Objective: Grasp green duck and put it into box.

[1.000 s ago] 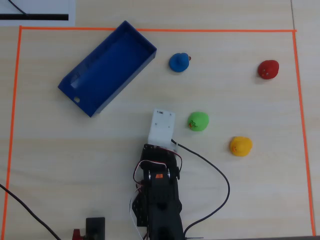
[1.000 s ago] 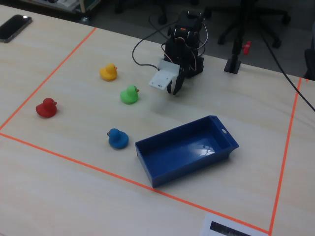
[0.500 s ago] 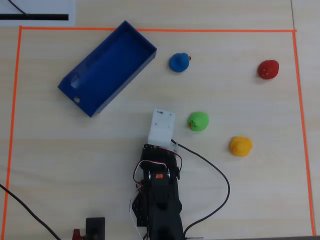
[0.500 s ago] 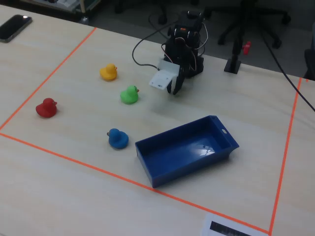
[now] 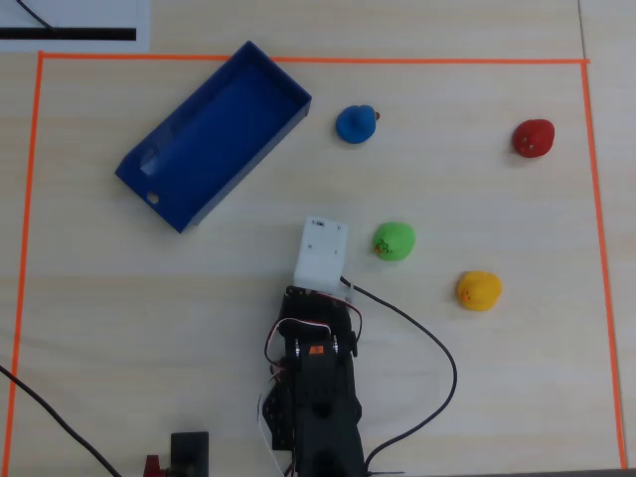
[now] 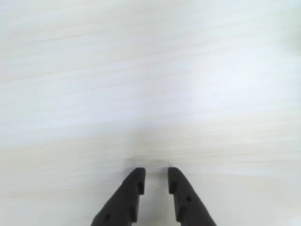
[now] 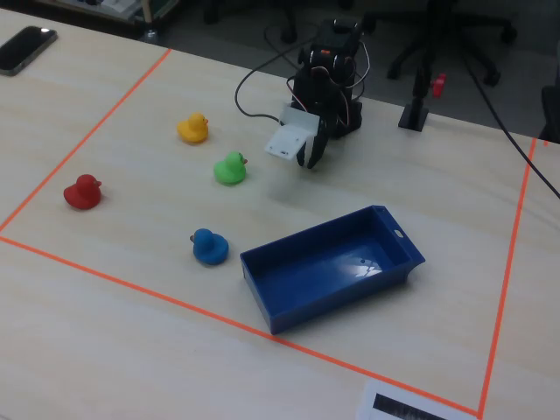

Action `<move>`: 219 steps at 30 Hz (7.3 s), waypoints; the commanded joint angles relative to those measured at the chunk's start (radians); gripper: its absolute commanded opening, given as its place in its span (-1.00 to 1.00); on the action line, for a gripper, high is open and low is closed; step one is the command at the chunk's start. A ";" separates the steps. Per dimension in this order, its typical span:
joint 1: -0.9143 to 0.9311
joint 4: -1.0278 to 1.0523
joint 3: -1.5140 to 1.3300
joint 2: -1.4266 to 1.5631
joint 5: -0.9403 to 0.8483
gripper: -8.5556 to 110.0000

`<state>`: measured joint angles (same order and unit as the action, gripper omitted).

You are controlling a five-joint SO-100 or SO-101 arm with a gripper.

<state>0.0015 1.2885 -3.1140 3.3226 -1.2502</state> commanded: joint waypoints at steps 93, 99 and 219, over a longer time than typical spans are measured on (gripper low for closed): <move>0.715 -0.861 0.430 -0.985 -0.483 -0.19; 0.686 -0.904 0.354 -0.991 -0.460 -0.20; 0.044 -0.419 0.204 -0.179 0.074 -0.85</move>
<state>0.0552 0.8560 -2.8041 3.0542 -1.1658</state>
